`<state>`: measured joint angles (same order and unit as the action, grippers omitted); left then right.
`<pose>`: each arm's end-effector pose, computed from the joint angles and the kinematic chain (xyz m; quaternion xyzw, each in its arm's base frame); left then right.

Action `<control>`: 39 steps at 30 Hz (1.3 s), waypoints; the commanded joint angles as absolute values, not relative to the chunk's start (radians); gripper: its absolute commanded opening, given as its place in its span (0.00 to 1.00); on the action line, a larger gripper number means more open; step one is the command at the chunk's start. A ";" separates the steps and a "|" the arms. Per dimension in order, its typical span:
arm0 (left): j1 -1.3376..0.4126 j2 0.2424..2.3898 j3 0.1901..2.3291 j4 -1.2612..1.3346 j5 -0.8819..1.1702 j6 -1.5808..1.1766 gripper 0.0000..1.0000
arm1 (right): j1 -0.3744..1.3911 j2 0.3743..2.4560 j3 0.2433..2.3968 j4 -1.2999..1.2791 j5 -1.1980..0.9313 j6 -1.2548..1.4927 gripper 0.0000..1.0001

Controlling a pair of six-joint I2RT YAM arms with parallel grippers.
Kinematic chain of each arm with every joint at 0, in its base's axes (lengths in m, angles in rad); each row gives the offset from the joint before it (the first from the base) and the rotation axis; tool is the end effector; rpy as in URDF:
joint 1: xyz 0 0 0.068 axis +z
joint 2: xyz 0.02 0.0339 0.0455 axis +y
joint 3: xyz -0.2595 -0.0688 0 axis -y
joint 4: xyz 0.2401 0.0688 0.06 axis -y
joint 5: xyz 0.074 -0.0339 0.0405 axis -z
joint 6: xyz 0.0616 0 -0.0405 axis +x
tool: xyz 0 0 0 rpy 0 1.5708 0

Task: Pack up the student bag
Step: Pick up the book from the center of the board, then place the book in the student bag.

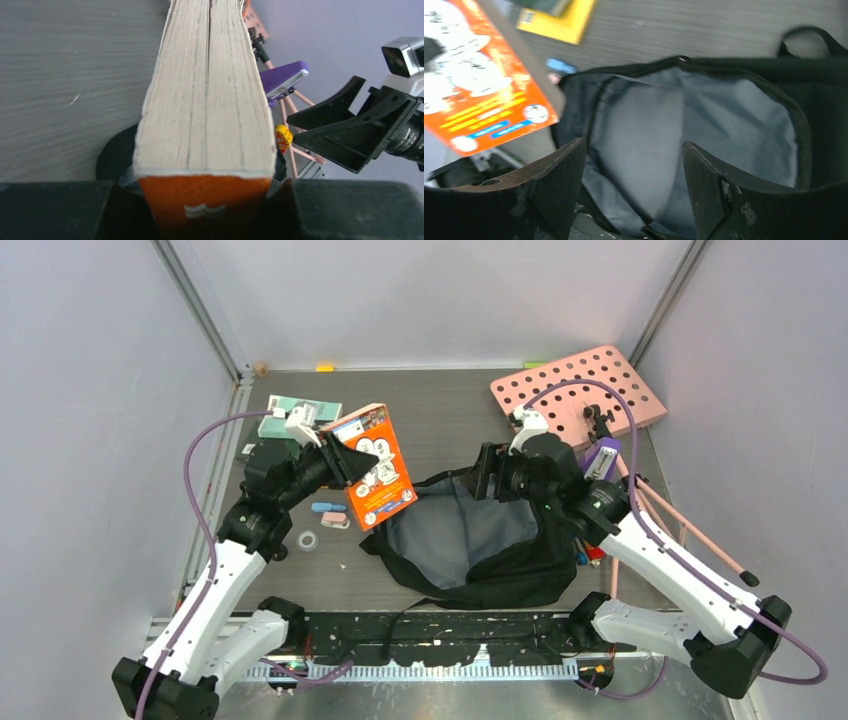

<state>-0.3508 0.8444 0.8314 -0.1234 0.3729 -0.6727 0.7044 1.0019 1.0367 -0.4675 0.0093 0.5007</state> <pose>0.1976 -0.0962 0.3465 0.0016 0.7505 -0.4381 0.4947 0.1841 0.1557 0.3436 -0.0832 0.8383 0.3021 0.4462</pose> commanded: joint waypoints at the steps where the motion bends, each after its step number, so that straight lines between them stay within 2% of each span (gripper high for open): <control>1: -0.339 0.842 0.866 -0.170 0.328 -0.667 0.00 | 0.770 1.073 1.057 -0.645 0.328 0.576 0.74; 6: -0.321 0.836 0.864 -0.204 0.320 -0.657 0.00 | 0.879 1.208 1.086 -0.691 0.444 0.628 0.71; 13: -0.227 0.802 0.797 -0.198 0.386 -0.718 0.00 | 0.994 1.451 1.174 -0.754 0.569 0.697 0.60; 20: -0.206 0.794 0.786 -0.201 0.405 -0.708 0.00 | 1.015 1.643 1.253 -0.847 0.628 0.736 0.54; 34: -0.206 0.805 0.798 -0.205 0.411 -0.695 0.00 | 1.083 1.924 1.355 -1.047 0.956 0.857 0.58; 38: -0.208 0.810 0.799 -0.200 0.416 -0.700 0.00 | 1.087 1.944 1.342 -1.055 0.983 0.868 0.50; 39: -0.207 0.812 0.801 -0.199 0.419 -0.700 0.00 | 1.087 1.944 1.340 -1.057 0.985 0.871 0.43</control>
